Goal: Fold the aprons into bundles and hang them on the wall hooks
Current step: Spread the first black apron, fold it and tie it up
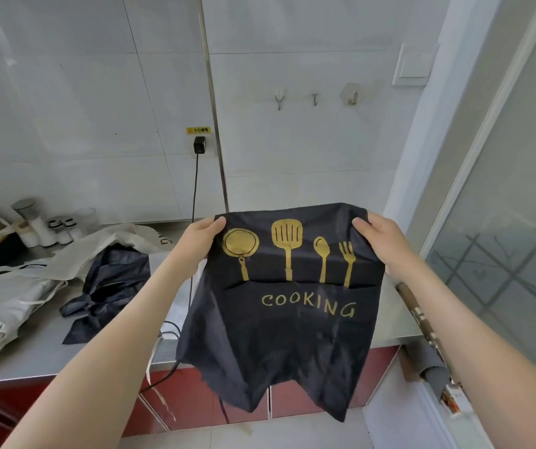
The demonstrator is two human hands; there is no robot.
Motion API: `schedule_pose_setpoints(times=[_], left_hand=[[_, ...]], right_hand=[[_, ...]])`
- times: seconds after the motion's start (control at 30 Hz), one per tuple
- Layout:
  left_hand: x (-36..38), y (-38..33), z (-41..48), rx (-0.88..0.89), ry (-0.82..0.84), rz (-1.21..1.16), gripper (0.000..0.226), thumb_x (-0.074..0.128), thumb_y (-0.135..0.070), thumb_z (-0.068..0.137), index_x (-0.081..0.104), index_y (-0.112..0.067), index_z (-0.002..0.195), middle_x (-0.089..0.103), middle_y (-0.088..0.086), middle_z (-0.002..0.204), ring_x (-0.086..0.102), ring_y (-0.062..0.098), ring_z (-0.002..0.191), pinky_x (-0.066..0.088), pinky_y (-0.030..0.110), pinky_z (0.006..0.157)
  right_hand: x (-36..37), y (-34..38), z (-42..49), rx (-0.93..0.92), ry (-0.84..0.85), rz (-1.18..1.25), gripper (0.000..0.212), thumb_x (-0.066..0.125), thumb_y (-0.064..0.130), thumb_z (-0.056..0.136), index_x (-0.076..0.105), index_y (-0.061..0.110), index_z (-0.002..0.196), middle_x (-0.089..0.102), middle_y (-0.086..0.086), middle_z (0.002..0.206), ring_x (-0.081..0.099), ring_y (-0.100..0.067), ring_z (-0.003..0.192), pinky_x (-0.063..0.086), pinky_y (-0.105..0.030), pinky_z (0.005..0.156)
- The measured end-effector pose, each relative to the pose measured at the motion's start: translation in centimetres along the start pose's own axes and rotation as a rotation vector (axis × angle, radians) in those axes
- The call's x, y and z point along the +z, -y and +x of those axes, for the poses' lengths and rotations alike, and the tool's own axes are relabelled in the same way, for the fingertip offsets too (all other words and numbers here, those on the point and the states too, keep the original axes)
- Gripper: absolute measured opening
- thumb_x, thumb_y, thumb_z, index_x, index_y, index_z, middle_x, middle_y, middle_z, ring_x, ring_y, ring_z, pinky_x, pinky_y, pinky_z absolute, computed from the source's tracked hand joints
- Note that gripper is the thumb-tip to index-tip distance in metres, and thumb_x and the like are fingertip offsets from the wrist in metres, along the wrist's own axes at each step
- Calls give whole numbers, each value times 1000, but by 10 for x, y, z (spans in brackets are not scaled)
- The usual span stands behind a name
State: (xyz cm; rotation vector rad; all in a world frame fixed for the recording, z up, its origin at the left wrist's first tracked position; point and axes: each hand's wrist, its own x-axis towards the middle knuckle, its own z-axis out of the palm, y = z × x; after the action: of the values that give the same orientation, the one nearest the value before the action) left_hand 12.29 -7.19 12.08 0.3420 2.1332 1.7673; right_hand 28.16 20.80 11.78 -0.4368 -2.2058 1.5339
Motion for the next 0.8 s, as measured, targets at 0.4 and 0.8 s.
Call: schedule_pose_setpoints(times=[0.4, 0.8], left_hand=[[27, 27, 1, 148, -80, 532, 27, 39, -29, 103, 59, -13, 92, 60, 2, 88, 54, 23, 91, 40, 31, 76], [30, 11, -3, 119, -23, -34, 22, 42, -31, 102, 62, -25, 95, 68, -1, 87, 63, 14, 81, 52, 27, 70]], right_hand=[[-14, -39, -9, 150, -44, -352, 41, 53, 31, 96, 58, -6, 80, 62, -16, 79, 59, -30, 80, 40, -33, 68], [-8, -97, -34, 389, 557, -461, 11, 58, 19, 94, 61, 11, 86, 64, 6, 85, 59, -10, 83, 41, -21, 71]])
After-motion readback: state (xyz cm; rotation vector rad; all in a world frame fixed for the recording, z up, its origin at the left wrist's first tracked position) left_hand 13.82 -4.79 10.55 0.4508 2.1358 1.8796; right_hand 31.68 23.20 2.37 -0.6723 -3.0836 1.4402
